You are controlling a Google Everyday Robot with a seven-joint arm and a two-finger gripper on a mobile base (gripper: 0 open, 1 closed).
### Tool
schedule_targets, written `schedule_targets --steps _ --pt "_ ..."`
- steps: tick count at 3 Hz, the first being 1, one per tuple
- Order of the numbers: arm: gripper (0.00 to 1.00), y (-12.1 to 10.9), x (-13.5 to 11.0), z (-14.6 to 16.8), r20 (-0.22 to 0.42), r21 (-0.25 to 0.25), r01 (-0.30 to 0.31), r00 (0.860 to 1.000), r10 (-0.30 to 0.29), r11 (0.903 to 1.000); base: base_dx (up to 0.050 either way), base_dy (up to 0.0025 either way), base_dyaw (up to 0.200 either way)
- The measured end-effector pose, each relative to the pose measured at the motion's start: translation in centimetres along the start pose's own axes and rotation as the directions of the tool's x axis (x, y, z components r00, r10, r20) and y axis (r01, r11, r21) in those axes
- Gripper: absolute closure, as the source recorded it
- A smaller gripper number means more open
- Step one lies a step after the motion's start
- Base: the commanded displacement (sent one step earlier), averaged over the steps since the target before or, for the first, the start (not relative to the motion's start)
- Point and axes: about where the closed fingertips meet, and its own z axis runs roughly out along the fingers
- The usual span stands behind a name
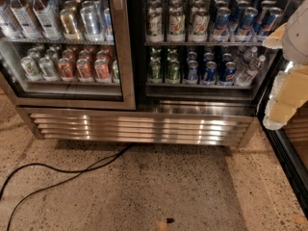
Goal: Close right fridge door
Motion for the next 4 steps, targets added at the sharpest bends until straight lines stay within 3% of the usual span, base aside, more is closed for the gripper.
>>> schedule_targets --steps 1,3,4 --pt "0.0 0.0 0.0 0.0 0.0 0.0 0.0 1.0 0.0 1.0 -0.05 -0.00001 0.0" --pt "0.0 0.0 0.0 0.0 0.0 0.0 0.0 1.0 0.0 1.0 0.0 0.00001 -0.192" --pt "0.0 0.0 0.0 0.0 0.0 0.0 0.0 1.0 0.0 1.0 -0.05 -0.00035 0.002"
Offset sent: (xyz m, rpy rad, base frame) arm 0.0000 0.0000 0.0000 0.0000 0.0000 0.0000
